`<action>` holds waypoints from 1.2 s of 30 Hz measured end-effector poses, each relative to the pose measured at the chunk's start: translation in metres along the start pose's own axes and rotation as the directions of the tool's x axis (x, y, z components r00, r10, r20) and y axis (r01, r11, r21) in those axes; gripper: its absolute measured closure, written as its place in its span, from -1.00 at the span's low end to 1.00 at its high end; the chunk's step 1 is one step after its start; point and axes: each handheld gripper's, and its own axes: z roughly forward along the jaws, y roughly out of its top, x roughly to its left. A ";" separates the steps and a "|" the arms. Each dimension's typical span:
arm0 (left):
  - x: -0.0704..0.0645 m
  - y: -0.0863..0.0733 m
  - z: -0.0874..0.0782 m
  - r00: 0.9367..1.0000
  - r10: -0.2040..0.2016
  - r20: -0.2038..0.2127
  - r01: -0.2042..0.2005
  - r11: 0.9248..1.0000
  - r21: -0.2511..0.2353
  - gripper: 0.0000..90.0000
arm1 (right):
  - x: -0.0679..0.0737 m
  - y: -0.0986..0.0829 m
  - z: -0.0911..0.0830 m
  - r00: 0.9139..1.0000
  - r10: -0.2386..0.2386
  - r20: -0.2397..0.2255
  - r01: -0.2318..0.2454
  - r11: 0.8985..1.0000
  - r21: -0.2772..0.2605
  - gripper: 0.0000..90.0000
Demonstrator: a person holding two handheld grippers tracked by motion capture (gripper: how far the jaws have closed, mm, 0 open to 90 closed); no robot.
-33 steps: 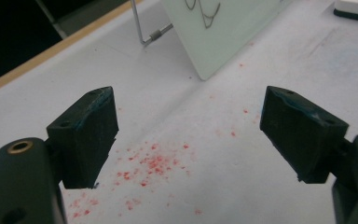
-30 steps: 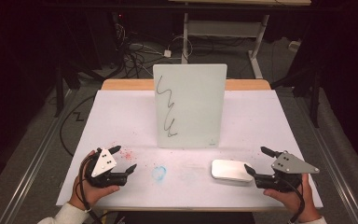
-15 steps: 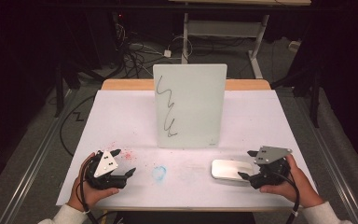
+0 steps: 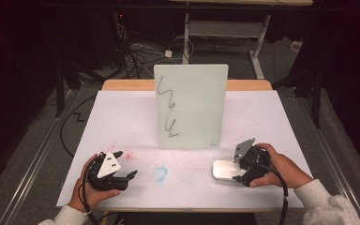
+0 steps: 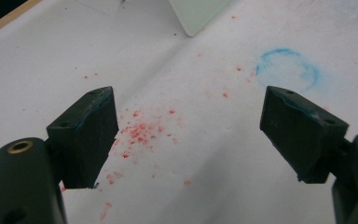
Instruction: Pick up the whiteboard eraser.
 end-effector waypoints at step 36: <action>0.002 0.000 0.000 1.000 0.001 0.002 -0.001 1.000 -0.001 -0.59 | 0.003 0.003 0.004 0.996 0.078 0.044 -0.064 0.964 -0.257 -0.31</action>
